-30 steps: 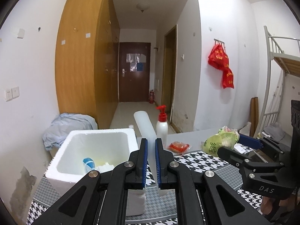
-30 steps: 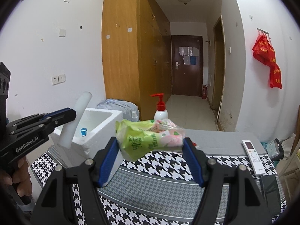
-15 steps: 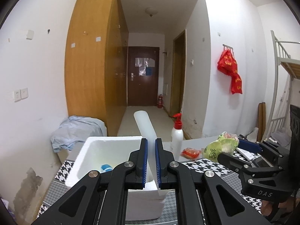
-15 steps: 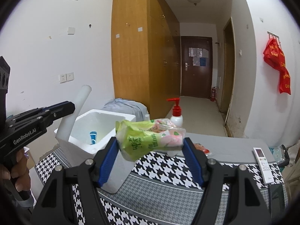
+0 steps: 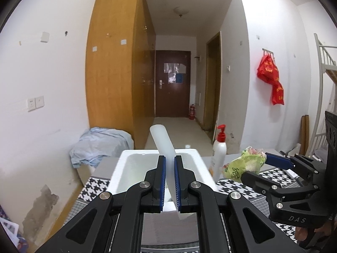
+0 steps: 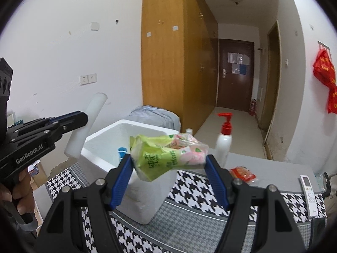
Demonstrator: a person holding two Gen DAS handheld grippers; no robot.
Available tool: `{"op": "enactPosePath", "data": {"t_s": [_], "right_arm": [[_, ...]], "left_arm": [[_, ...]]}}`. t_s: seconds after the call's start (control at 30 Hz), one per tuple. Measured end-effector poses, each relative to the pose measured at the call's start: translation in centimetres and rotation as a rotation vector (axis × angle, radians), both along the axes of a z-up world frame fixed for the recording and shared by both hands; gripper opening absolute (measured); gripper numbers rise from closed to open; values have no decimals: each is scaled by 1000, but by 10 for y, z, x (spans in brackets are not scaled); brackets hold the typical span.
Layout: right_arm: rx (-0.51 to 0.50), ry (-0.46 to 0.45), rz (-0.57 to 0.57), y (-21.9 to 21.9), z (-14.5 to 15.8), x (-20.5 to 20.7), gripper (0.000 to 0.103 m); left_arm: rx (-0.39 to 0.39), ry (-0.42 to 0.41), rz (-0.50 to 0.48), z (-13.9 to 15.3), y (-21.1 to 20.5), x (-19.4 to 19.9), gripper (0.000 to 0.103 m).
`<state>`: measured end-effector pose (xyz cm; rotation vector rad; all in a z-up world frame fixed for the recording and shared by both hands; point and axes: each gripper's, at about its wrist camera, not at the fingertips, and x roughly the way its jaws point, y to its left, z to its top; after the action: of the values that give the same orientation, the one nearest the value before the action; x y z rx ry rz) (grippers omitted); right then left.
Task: Organize soft objects
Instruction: 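Carry the foam tube and green packet with both tools over the foam box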
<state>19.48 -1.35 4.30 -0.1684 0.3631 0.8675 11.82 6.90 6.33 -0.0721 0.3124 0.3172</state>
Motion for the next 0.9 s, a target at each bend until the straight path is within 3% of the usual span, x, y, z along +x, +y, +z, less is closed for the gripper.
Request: {"op": "enactPosePath", "data": {"t_s": [0.37, 0.9], "right_arm": [[-4, -2, 49, 25, 1, -4, 74], [-32, 5, 10, 37, 1, 5, 74]], "left_arm": [[2, 3, 25, -2, 13, -3, 8], [-32, 21, -18, -5, 28, 28, 9]]}}
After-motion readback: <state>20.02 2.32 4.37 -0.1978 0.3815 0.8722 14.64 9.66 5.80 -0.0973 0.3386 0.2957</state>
